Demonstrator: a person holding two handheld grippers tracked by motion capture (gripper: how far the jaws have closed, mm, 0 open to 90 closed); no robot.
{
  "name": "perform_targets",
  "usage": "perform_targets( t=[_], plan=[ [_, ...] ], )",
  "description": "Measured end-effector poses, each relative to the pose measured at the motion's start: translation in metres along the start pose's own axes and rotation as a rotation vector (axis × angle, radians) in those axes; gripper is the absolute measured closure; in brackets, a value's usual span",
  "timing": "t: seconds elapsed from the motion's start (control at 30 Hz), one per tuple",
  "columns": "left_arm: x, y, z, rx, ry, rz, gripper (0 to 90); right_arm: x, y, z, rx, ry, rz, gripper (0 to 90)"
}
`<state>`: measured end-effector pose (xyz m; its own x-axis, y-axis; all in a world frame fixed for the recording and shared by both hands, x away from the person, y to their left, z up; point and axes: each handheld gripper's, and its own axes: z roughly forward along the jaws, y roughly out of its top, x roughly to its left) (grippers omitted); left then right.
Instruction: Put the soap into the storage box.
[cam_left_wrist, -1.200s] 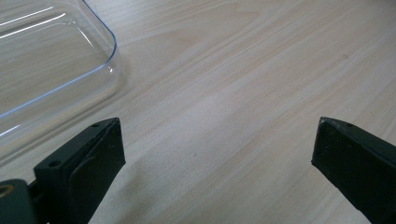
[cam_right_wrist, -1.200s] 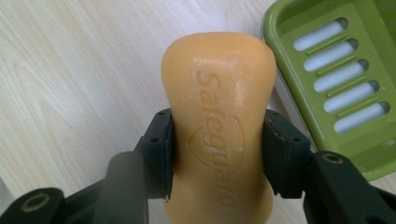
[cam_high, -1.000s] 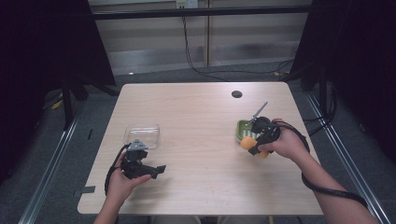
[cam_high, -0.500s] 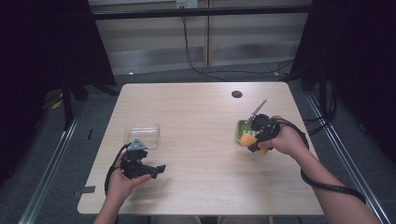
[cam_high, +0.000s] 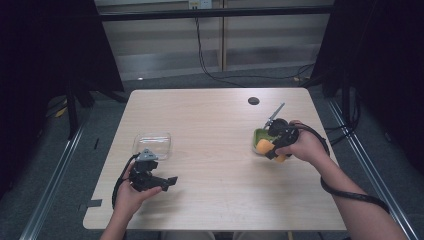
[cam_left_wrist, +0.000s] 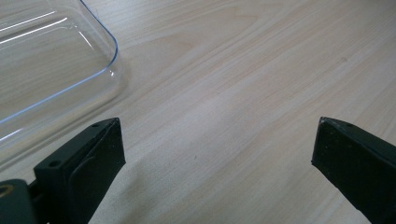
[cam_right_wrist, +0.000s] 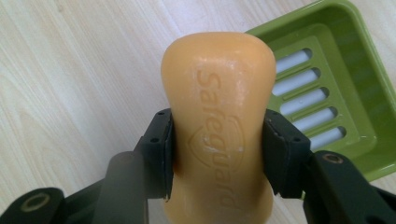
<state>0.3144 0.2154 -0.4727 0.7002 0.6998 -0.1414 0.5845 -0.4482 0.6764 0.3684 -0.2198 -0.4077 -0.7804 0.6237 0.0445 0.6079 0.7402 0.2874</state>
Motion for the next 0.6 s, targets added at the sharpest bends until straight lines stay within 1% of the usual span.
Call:
perform_targets(
  t=[0.03, 0.07, 0.1, 0.13, 0.17, 0.2, 0.27, 0.37, 0.4, 0.47, 0.6],
  plan=[
    [0.0001, 0.0001, -0.0003, 0.007, 0.0, 0.007, 2.0, -0.0008, 0.0003, -0.0001, 0.001, -0.001, -0.008, 50.3],
    [-0.0006, 0.0001, 0.0002, 0.002, -0.003, 0.0, 2.0, -0.0013, 0.0005, -0.0005, 0.003, -0.003, -0.004, 50.3],
    [-0.0006, 0.0001, 0.0002, 0.002, -0.003, 0.0, 2.0, -0.0009, 0.0007, -0.0007, 0.006, 0.001, 0.013, 50.3],
    [-0.0002, 0.0, 0.0004, 0.001, -0.003, 0.008, 2.0, -0.0009, 0.0007, -0.0007, 0.006, 0.001, 0.013, 50.3],
    [-0.0005, 0.0, 0.0009, -0.006, -0.004, 0.006, 2.0, -0.0026, 0.0006, -0.0002, 0.004, -0.002, -0.003, 50.3],
    [-0.0003, 0.0004, 0.0002, 0.008, -0.003, 0.009, 2.1, -0.0032, 0.0008, -0.0003, 0.008, -0.003, 0.001, 50.3],
    [-0.0005, 0.0002, 0.0007, 0.005, 0.002, 0.006, 2.0, -0.0045, 0.001, -0.0003, 0.01, -0.001, -0.005, 50.3],
    [-0.0005, 0.0003, 0.0008, 0.008, -0.001, 0.008, 2.1, -0.0056, 0.0012, 0.0003, 0.012, -0.004, -0.009, 50.3],
    [-0.0006, 0.0004, 0.0011, 0.008, -0.003, 0.008, 2.1, -0.0064, 0.0013, 0.0007, 0.012, -0.005, -0.018, 50.3],
    [-0.0011, 0.0004, 0.0015, 0.007, -0.004, 0.006, 2.0, -0.0061, 0.0021, 0.0, 0.022, -0.011, -0.018, 50.3],
    [-0.0016, 0.0004, 0.0021, 0.012, -0.004, 0.007, 2.0, -0.0064, 0.0033, -0.0008, 0.019, -0.006, -0.015, 50.3]
  ],
)
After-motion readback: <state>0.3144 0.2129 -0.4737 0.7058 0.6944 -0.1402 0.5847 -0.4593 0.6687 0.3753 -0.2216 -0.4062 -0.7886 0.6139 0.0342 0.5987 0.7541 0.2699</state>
